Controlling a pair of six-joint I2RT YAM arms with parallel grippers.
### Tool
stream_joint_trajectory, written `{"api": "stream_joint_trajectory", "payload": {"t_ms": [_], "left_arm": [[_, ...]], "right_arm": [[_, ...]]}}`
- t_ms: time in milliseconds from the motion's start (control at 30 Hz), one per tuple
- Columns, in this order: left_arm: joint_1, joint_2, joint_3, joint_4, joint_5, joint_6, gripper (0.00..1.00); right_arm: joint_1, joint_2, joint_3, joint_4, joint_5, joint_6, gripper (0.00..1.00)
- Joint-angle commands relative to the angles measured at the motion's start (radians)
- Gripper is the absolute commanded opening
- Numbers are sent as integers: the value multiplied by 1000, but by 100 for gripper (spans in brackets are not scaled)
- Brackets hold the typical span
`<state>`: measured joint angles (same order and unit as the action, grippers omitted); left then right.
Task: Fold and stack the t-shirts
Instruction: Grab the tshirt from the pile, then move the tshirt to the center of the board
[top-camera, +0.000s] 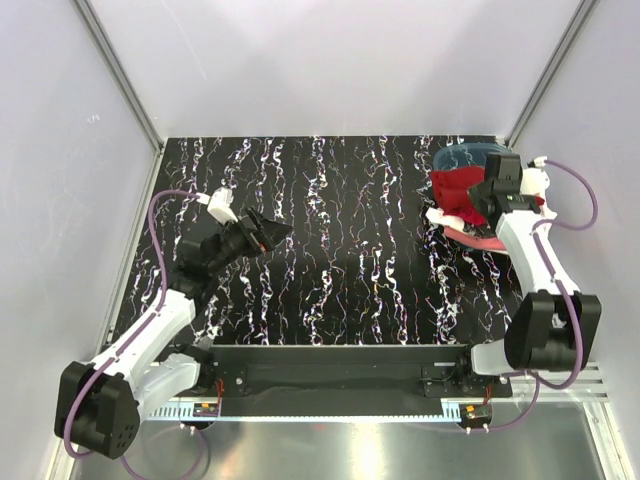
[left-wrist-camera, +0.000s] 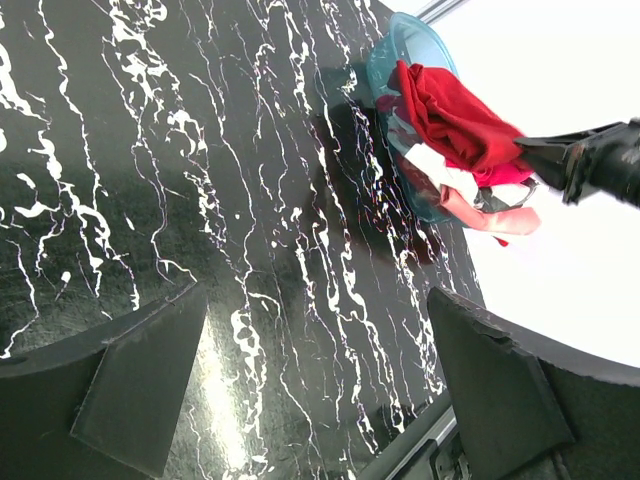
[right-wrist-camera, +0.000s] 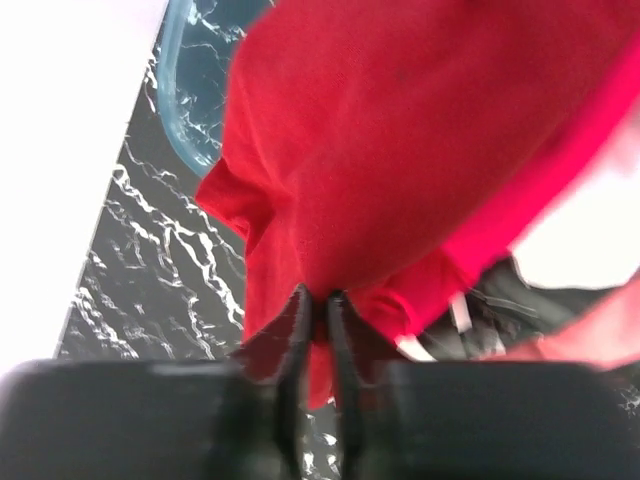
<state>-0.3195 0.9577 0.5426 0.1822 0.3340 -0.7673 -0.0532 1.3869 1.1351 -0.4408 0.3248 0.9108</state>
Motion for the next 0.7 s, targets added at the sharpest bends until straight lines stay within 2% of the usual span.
{"api": "stream_joint_trajectory", "payload": {"t_ms": [0,167,233,300,333,400,433,533,600,667], "left_arm": [[-6,-2,28,39,14,-12,99],[-7,0,30,40,14,-20,99],[-9,-2,31,39,14,-21,99],[-9,-7,33,34,11,-20,99],[-9,-16,33,30,10,-18,99],[-9,-31,31,17,4,-10,99],[-9,-49,28,13,-12,-7,99],[-10,-86,19,-6,-52,2,99],[-10,-105,13,-16,-72,6,99],[-10,-128,7,-30,-101,8,99]], "right_arm": [[-4,26,130,-9,42,11,0],[31,-34,253,69,-47,-104,0],[77,-20,411,38,-104,-182,0],[189,41,553,-7,-147,-248,0],[244,70,709,-66,-156,-312,0],[386,176,872,-140,-182,-364,0],[421,216,1051,-241,-229,-401,0],[486,362,1352,-404,-312,-408,0],[484,403,1408,-430,-308,-397,0],[471,396,1367,-421,-268,-391,0]]}}
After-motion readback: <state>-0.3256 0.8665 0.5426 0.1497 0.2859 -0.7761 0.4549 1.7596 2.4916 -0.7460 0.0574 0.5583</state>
